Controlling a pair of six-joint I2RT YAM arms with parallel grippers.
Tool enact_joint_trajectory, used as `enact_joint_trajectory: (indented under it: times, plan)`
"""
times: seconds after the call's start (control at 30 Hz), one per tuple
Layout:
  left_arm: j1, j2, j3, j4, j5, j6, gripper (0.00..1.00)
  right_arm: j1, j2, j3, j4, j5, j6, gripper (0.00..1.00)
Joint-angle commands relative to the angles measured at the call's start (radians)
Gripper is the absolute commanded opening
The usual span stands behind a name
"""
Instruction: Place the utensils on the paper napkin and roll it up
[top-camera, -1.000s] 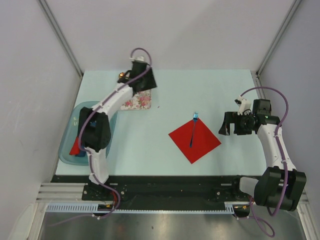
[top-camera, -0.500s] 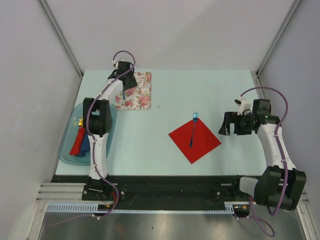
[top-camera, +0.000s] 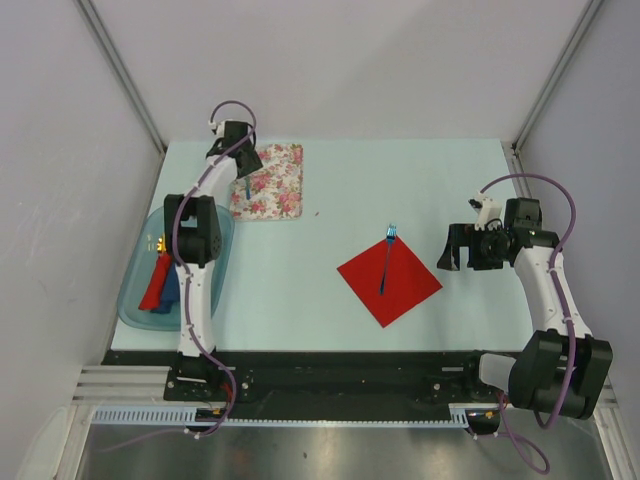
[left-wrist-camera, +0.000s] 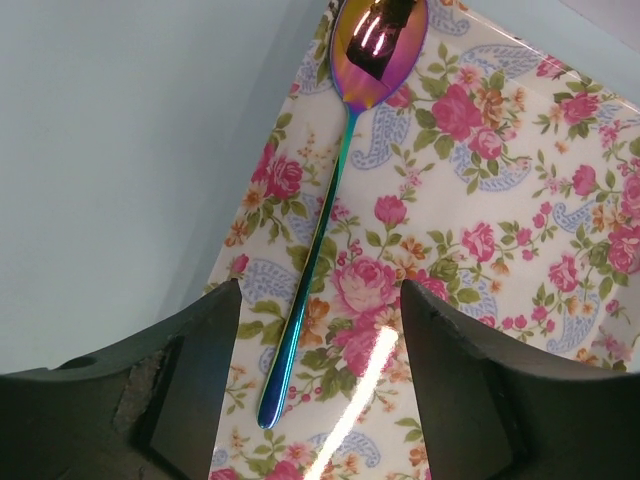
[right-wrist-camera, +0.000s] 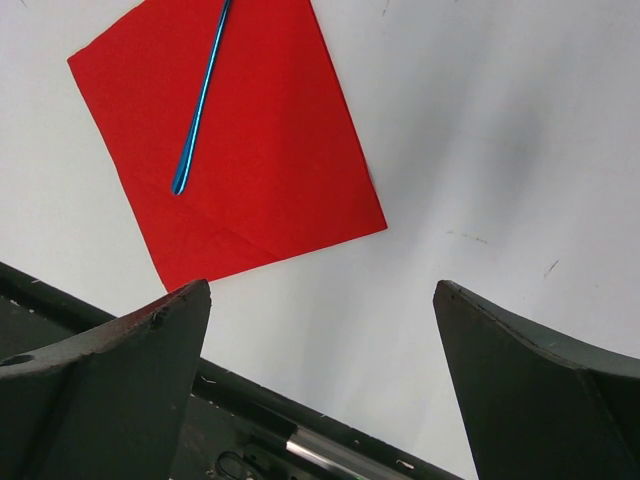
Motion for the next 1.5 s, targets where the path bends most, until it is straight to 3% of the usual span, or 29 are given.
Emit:
enact_joint_trajectory:
  times: [0.0,0.27,0.53,0.77,0.9,1.47]
  plan:
    - [0.021,0.024,0.048,0.005,0.023,-0.062,0.71,-0.008,0.012,0.026,0.011,0.009,0.014,1.00]
    - [0.058,0.060,0.036,0.008,0.189,-0.135,0.70,-0.018,0.035,0.032,0.008,0.014,0.017,1.00]
    - [0.061,0.103,0.017,0.019,0.312,-0.179,0.56,-0.034,0.051,0.035,0.006,0.018,0.020,1.00]
    - [0.053,0.106,0.026,-0.024,0.289,-0.169,0.31,-0.047,0.058,0.037,0.005,0.021,0.022,1.00]
    - [0.039,0.104,0.040,-0.038,0.276,-0.150,0.23,-0.053,0.064,0.040,0.005,0.023,0.022,0.99]
    - [-0.007,0.089,0.079,-0.090,0.195,-0.053,0.17,-0.077,0.052,0.037,0.003,0.021,0.020,1.00]
